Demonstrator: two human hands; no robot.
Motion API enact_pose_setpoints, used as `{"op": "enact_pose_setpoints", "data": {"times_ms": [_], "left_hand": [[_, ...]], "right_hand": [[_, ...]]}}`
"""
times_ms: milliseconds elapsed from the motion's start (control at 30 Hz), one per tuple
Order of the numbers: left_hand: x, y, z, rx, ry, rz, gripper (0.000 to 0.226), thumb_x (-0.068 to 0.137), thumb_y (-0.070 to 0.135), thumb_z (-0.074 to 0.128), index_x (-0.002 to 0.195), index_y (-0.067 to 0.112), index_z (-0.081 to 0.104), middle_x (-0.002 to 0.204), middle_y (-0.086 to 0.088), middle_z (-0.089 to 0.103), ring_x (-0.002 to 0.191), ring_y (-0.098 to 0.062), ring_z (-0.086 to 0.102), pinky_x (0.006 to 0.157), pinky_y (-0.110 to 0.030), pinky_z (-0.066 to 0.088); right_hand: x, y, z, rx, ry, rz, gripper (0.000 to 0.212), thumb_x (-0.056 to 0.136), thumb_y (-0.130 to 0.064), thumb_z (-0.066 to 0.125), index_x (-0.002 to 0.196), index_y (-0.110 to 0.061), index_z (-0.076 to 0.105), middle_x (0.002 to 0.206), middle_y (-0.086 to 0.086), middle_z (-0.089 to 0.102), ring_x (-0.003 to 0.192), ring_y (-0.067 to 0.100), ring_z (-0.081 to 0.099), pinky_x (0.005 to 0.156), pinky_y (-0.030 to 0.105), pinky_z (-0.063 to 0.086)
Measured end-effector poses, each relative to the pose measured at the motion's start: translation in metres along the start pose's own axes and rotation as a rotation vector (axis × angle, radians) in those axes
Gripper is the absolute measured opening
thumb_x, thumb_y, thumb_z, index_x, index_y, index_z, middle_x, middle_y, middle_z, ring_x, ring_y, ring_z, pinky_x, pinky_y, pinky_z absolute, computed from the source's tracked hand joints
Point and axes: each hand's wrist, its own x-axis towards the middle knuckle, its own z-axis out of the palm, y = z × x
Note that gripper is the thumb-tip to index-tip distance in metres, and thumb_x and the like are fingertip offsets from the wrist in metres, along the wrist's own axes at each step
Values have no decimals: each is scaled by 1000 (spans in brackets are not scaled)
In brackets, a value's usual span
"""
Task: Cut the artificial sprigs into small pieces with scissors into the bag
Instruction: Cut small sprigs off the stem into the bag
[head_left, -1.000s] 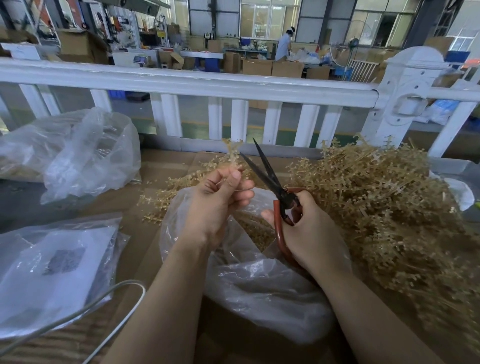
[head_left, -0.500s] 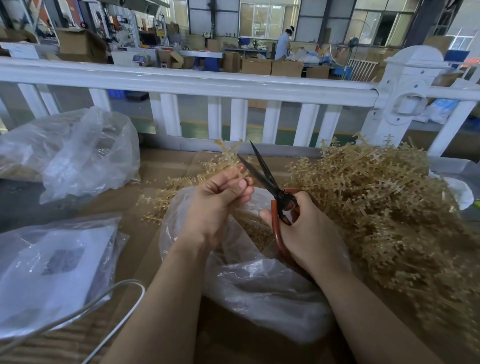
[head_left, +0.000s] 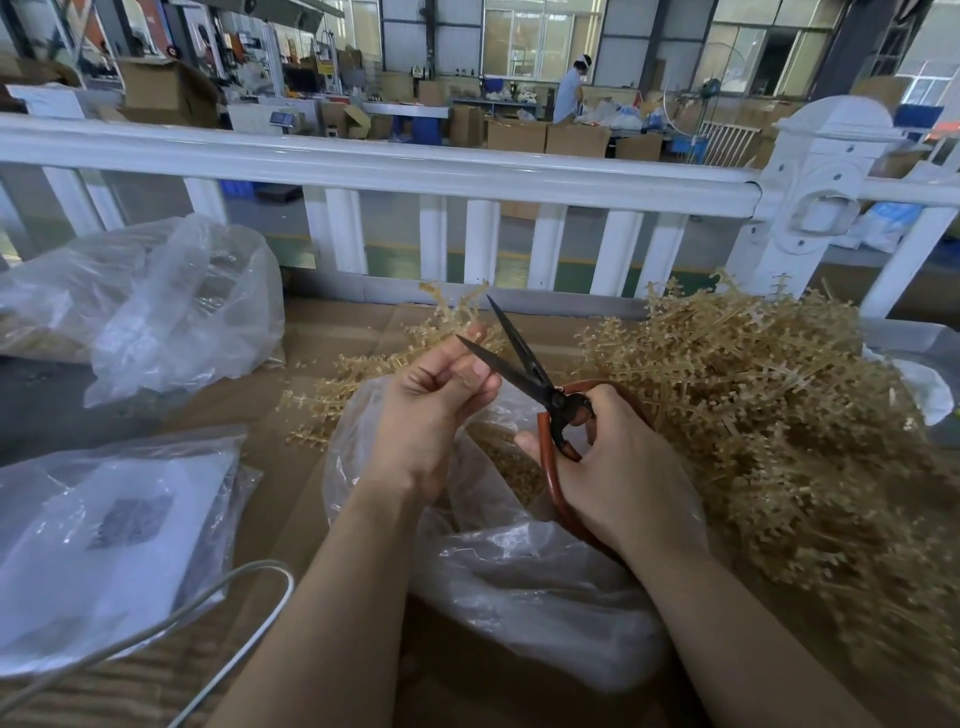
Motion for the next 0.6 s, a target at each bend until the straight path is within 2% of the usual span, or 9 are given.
{"op": "enact_pose_setpoints", "data": {"times_ms": [67,133,233,300,433,533,600], "left_hand": [[0,-4,2,35,-5,-17,23,87,-4,61,109,-2,68,76,-4,62,70,-10,64,78,-23,58],[-2,-9,5,98,-27,-36,21,89,-7,59,90,9,73,75,-4,67,72,-13,63,80,-27,55],[-6,-15,14,133,-25,-85,16,89,-7,60,103,-5,67,96,-23,67,91,-30,61,99,-48,48],[-7,-17,16,146,-4,-129,17,89,-8,61,104,-5,68,98,-26,68,93,-32,62,106,-55,44],[-5,-19,16,164,-1,-153,26,90,-7,61,116,-11,62,113,-39,62,98,-38,61,105,-61,42],[-5,-19,15,99,12,-131,17,91,-8,58,107,-10,64,104,-34,59,95,-38,55,104,-62,40],[-3,-19,14,95,17,-99,11,92,-7,57,96,-3,66,97,-29,59,92,-37,54,101,-60,42]], "right_hand": [[0,0,-1,0,-1,0,61,72,-98,35,91,-40,39,78,-21,52,66,0,55,54,31,53],[0,-1,-2,9,-11,2,57,75,-94,42,91,-39,40,79,-19,54,69,2,57,58,35,55],[2,-5,-8,88,-17,1,53,76,-87,48,94,-39,43,85,-18,59,76,5,61,61,32,54],[4,-9,-10,155,-6,-4,53,76,-84,51,96,-35,47,88,-16,63,78,5,62,61,27,52],[5,-12,-7,147,-16,8,57,75,-81,53,99,-29,52,91,-13,66,78,10,60,58,20,42],[4,-5,-3,70,-97,55,59,73,-91,44,97,-37,46,90,-15,63,78,13,60,61,31,46],[2,-1,0,30,-87,55,61,72,-95,39,95,-39,44,88,-17,62,76,13,60,61,33,48]]}}
